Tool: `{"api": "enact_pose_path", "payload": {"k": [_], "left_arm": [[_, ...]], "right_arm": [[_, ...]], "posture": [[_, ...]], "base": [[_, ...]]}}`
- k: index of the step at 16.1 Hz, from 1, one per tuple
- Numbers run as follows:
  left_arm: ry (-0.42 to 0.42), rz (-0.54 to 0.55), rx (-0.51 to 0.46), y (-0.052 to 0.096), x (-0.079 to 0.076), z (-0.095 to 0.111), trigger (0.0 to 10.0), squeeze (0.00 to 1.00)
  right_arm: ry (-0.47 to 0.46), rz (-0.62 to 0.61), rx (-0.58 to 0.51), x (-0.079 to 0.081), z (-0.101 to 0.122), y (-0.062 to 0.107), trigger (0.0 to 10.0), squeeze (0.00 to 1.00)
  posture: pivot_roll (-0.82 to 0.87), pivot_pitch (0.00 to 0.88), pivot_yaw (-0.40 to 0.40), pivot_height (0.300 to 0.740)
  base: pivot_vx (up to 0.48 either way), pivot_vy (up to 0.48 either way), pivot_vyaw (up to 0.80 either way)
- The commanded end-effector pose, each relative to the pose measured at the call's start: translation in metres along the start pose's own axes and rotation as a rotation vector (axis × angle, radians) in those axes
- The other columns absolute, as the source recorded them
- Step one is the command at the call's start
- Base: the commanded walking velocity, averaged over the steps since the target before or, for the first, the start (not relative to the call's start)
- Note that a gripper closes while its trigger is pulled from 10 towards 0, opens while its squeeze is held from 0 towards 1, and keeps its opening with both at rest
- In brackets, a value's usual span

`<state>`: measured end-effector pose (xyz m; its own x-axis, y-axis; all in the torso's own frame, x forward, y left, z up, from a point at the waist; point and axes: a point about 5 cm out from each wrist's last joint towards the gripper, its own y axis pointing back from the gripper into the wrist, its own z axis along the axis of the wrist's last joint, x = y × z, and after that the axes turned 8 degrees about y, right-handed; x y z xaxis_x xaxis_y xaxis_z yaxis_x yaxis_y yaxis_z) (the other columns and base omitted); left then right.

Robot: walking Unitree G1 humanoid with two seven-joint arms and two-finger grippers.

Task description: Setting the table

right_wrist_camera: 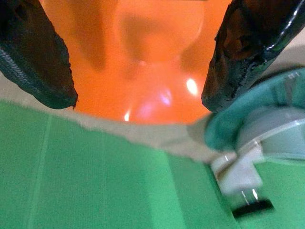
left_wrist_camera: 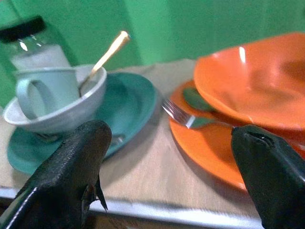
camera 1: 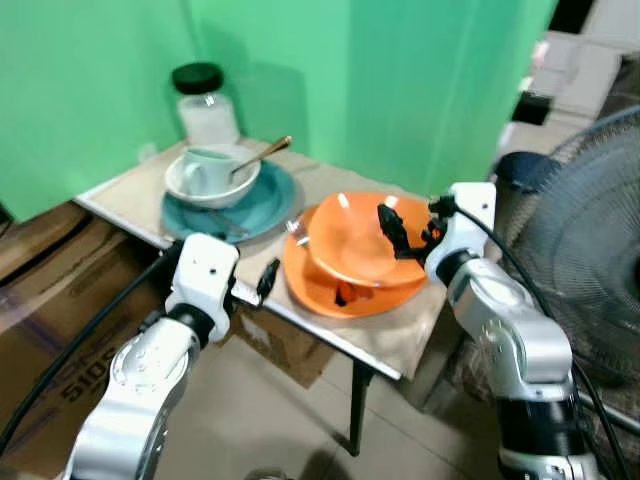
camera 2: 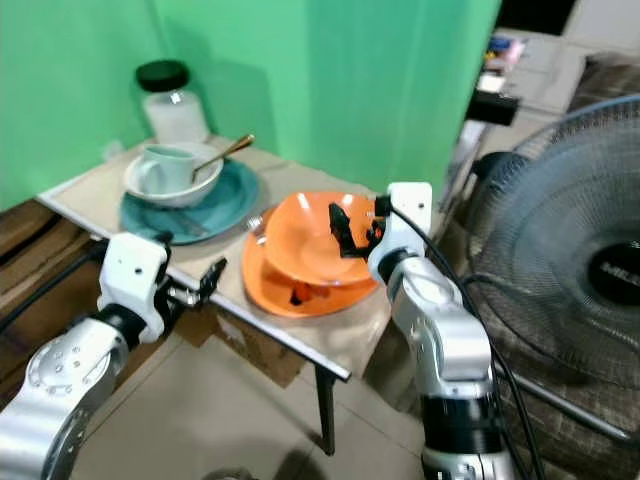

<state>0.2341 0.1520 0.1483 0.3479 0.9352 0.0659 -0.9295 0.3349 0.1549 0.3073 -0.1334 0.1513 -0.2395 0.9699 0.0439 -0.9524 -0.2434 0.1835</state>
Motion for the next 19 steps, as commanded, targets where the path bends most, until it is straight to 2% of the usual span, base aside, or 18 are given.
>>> {"api": "enact_pose_path", "payload": {"k": [1,3,4,7,9,11,12,13,14,19], "left_arm": [[-0.005,-0.095,0.013,0.004,-0.010,0.001,10.0,0.00],[0.032,-0.186,0.034,0.007,-0.018,-0.002,10.0,0.00],[0.077,-0.247,0.040,0.010,-0.024,-0.001,10.0,0.00],[0.116,-0.329,0.042,0.016,-0.030,0.001,10.0,0.00],[0.152,-0.398,0.062,0.019,-0.033,0.001,10.0,0.00],[0.136,-0.415,0.092,0.021,-0.031,0.000,10.0,0.00],[0.127,-0.412,0.096,0.021,-0.030,0.000,10.0,0.00],[0.126,-0.411,0.096,0.021,-0.029,0.000,10.0,0.00],[0.127,-0.406,0.095,0.021,-0.025,0.001,10.0,0.00],[0.120,-0.405,0.100,0.020,-0.021,0.001,10.0,0.00]], "right_arm": [[-0.019,-0.049,0.061,-0.011,-0.008,-0.002,10.0,0.00],[-0.057,-0.126,0.123,-0.023,-0.015,-0.005,10.0,0.00],[-0.048,-0.184,0.162,-0.031,-0.016,-0.004,10.0,0.00],[-0.091,-0.198,0.181,-0.034,-0.013,-0.003,10.0,0.00],[-0.250,-0.125,0.246,-0.025,-0.019,-0.003,10.0,0.00],[-0.396,-0.041,0.249,-0.014,-0.020,-0.004,10.0,0.00],[-0.456,-0.042,0.239,-0.014,-0.021,-0.005,4.0,0.00],[-0.475,-0.044,0.238,-0.014,-0.021,-0.005,4.0,0.00],[-0.513,-0.043,0.236,-0.015,-0.020,-0.006,0.0,0.00],[-0.565,-0.034,0.280,-0.011,-0.026,-0.006,0.0,0.00]], "posture": [[0.15,0.000,0.039,0.740],[0.15,0.000,0.038,0.740],[0.15,0.000,0.038,0.740],[0.14,0.000,0.039,0.740],[0.14,0.000,0.043,0.740],[0.15,0.000,0.043,0.740],[0.15,0.000,0.043,0.740],[0.15,0.000,0.043,0.740],[0.15,0.000,0.043,0.740],[0.15,0.000,0.044,0.740]], "base": [[0.000,0.000,0.00],[0.000,0.000,0.00],[0.000,0.000,0.00],[0.000,0.000,0.00],[0.000,0.000,0.00],[0.000,0.000,0.00],[0.000,0.000,0.00],[0.000,0.000,0.00],[0.000,0.000,0.00],[0.000,0.000,0.00]]}}
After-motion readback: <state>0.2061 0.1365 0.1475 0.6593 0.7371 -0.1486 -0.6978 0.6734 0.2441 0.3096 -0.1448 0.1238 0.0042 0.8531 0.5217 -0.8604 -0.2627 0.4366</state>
